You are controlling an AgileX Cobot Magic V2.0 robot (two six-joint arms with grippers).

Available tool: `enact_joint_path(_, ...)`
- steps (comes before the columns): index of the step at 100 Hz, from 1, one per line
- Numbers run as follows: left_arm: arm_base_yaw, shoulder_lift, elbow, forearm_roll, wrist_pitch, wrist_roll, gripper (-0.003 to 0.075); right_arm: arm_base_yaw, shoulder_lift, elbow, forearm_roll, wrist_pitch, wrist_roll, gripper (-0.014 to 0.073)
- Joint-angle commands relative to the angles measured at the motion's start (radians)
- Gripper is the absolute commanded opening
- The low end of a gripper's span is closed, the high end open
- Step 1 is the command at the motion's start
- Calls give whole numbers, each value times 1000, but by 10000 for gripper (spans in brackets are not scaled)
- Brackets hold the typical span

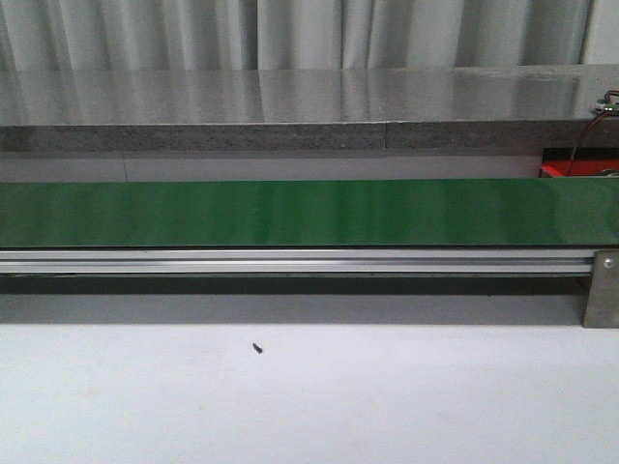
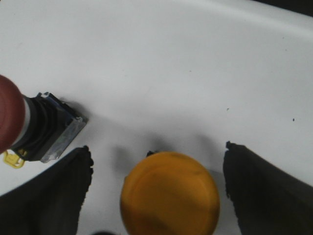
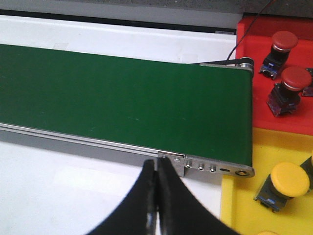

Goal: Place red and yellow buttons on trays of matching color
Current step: 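Lower the left gripper onto the yellow push-button on the table and grasp it, then set the yellow button on the belt start and open the left gripper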

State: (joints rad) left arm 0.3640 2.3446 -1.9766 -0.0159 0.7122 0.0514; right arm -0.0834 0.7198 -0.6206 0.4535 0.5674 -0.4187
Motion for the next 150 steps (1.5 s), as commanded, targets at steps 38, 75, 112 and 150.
enact_joint_path(38,2,-79,-33,-16,-67,-8,181,0,-6,-25,12,-55,2,-68)
enact_joint_path(75,2,-222,-33,-16,32,-8,71,0,-6,-25,12,-55,2,-68)
enact_joint_path(112,2,-405,-1,-117,192,58,69,0,-6,-25,12,-55,2,-68)
enact_joint_path(150,2,-688,391,-152,40,79,63,0,-6,-25,12,-55,2,-68)
